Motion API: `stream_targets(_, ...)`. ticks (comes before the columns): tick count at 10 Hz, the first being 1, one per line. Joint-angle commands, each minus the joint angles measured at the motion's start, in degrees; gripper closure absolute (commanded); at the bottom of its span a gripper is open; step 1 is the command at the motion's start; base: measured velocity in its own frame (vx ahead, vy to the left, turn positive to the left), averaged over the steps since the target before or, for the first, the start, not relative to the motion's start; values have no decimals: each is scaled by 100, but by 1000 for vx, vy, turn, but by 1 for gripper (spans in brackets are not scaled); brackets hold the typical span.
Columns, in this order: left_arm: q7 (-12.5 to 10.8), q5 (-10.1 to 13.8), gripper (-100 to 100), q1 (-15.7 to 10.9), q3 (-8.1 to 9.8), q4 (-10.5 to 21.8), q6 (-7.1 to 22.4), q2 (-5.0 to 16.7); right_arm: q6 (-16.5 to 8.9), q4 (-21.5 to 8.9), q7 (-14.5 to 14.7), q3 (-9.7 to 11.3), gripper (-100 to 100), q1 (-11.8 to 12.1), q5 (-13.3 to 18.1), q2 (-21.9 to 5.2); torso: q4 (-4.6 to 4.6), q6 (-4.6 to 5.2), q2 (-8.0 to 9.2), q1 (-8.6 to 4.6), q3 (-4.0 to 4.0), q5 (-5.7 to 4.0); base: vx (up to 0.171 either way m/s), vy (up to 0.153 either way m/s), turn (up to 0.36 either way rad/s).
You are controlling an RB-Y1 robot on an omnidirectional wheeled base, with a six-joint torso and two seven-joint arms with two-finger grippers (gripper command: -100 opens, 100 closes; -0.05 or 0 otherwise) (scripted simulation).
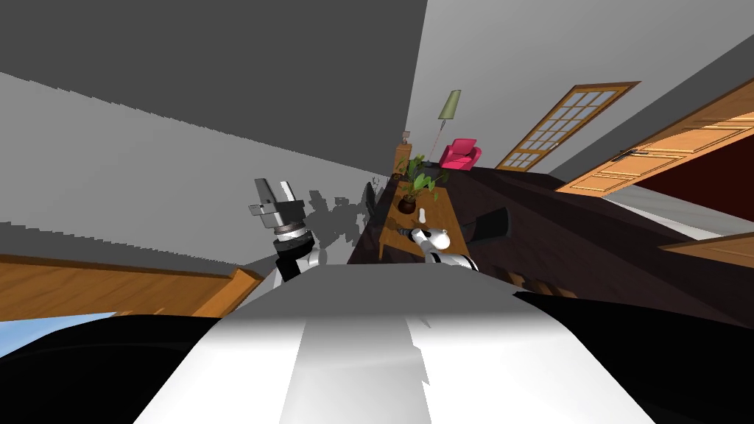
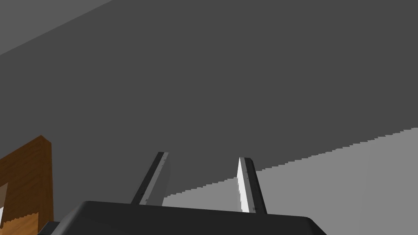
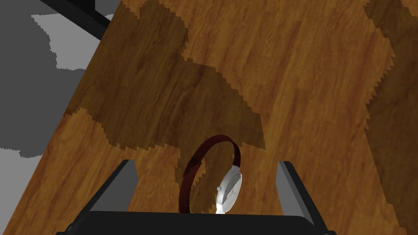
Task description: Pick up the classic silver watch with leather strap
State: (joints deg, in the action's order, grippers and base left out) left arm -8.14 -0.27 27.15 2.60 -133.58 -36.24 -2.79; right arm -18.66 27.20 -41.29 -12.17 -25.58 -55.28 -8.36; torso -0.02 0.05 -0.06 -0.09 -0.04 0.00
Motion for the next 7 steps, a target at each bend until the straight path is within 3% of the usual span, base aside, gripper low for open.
stream_targets(1, 0, 0, 0, 0, 0, 0, 0, 0, 0, 0, 0, 0, 0, 0, 0, 0, 0, 0, 0, 0, 0, 0, 0, 0, 0)
stream_targets(2, 0, 0, 0, 0, 0, 0, 0, 0, 167, 48, 105, -1, -100, 134, 7, 187, 2, 0, 7, 5, 4, 1, 64, -35, -7)
stream_targets(4, 0, 0, 0, 0, 0, 0, 0, 0, 167, 48, 105, -1, -100, 134, 7, 187, -2, 0, -16, -12, -8, -2, 69, -47, 3)
stream_targets(5, 0, 0, 0, 0, 0, 0, 0, 0, 333, 96, 206, -2, -100, 268, 16, 375, -2, 0, -10, -6, -6, -1, 84, -35, -10)
stream_targets(6, 0, 0, 0, 1, 0, 0, 0, 0, 215, 109, 101, -2, -100, 214, 60, 273, -3, 0, -17, -5, -9, -1, 46, -18, 1)
stream_targets(7, 0, 0, 0, 0, 0, 0, 0, 0, 233, 117, 109, -2, 100, 225, 65, 285, -2, 0, -7, 0, -5, 0, 7, -3, 1)
